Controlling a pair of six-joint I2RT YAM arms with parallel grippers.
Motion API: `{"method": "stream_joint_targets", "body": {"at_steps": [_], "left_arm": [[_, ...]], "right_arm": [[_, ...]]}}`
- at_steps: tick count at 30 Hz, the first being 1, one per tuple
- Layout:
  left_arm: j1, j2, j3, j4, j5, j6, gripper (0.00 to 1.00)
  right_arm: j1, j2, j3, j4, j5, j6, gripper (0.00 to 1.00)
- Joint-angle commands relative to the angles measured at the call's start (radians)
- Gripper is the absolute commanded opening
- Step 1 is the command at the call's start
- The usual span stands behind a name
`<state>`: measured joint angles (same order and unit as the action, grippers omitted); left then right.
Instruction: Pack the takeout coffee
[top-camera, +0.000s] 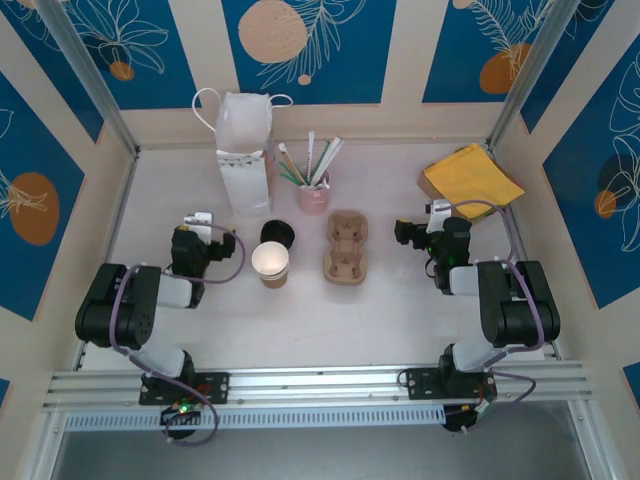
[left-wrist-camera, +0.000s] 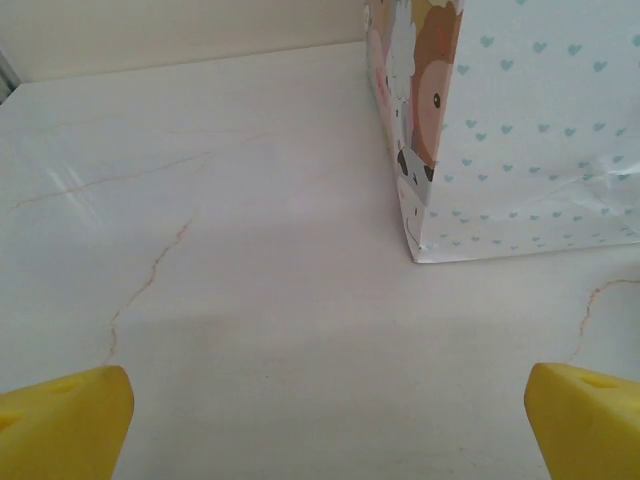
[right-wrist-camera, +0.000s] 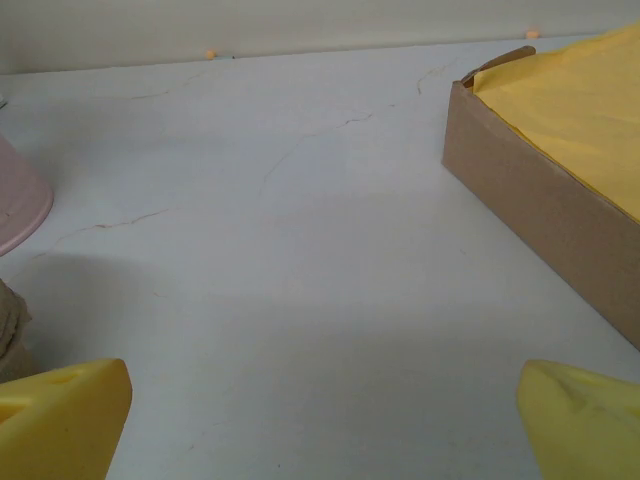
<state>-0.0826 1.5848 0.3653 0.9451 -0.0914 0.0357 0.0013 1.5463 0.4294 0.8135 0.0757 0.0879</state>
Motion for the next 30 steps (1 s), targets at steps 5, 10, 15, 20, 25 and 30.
{"method": "stream_joint_targets", "body": {"at_steps": [5, 10, 15, 20, 25, 30], "left_arm": [[0.009, -0.022, 0.012, -0.01, 0.039, 0.018, 1.0], [0.009, -0.022, 0.012, -0.012, 0.039, 0.018, 1.0], [0.009, -0.022, 0.012, -0.011, 0.039, 0.018, 1.0], [0.01, -0.021, 0.012, -0.013, 0.041, 0.017, 1.0], [0.021, -0.022, 0.016, -0.023, 0.061, 0.009, 1.0], [0.034, -0.061, 0.03, -0.069, 0.049, -0.011, 1.0]], "right_arm": [[-0.003, -0.023, -0.011, -0.01, 0.003, 0.011, 0.99], [-0.002, -0.023, -0.012, -0.011, 0.002, 0.012, 0.99], [-0.003, -0.023, -0.012, -0.011, 0.003, 0.012, 0.99], [-0.003, -0.023, -0.011, -0.01, 0.003, 0.011, 0.99], [-0.003, -0.023, -0.01, -0.011, 0.001, 0.013, 0.99], [0.012, -0.068, -0.002, -0.059, 0.057, 0.015, 0.99]]}}
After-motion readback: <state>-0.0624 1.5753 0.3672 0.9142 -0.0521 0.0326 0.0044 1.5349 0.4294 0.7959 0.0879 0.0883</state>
